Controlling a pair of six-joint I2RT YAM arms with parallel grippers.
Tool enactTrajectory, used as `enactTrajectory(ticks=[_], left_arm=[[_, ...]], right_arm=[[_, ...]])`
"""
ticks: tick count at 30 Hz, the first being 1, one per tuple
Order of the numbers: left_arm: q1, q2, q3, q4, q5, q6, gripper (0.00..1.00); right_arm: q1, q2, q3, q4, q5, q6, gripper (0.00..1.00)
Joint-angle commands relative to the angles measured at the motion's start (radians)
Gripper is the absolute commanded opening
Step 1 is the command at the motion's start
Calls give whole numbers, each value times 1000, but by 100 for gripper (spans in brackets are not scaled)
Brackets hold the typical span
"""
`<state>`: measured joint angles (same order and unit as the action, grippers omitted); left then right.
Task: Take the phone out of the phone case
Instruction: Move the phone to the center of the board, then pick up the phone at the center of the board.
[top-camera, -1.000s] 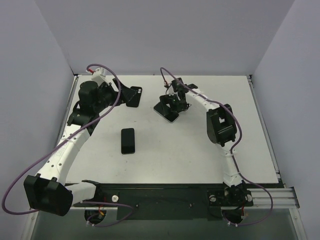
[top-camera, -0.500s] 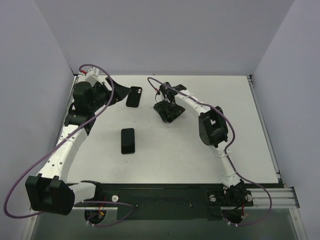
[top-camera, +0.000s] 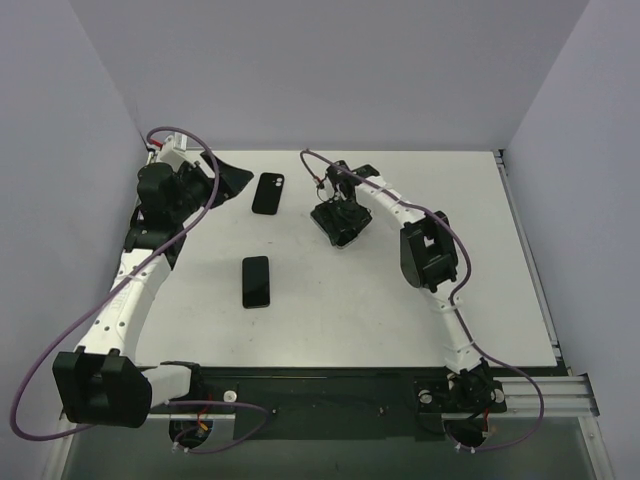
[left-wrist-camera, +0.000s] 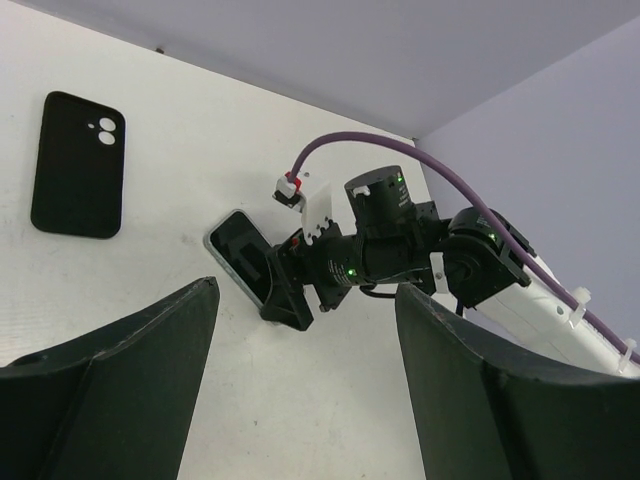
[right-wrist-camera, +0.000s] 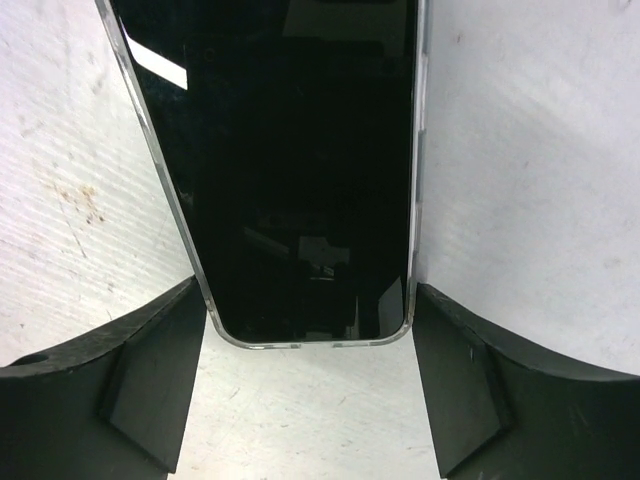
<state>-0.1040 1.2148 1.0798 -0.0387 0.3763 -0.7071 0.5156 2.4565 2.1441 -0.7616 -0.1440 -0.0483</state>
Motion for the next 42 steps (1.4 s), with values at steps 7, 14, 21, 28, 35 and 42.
enactTrajectory(ticks=[7, 14, 21, 28, 35, 42], left_arm=[[13, -4, -4, 74, 21, -12, 81], [18, -3, -6, 83, 27, -19, 81], [35, 20, -12, 95, 35, -25, 81], [79, 83, -26, 128, 70, -51, 81], [99, 127, -38, 168, 111, -94, 80], [99, 138, -34, 180, 144, -123, 80]], right_arm=[[14, -327, -585, 89, 87, 185, 43], [63, -499, -842, 228, 139, 289, 73], [57, -389, -666, 199, 178, 262, 84], [28, -306, -514, 156, 99, 223, 87], [40, -278, -546, 131, 67, 209, 84], [40, -370, -747, 243, 110, 284, 55]])
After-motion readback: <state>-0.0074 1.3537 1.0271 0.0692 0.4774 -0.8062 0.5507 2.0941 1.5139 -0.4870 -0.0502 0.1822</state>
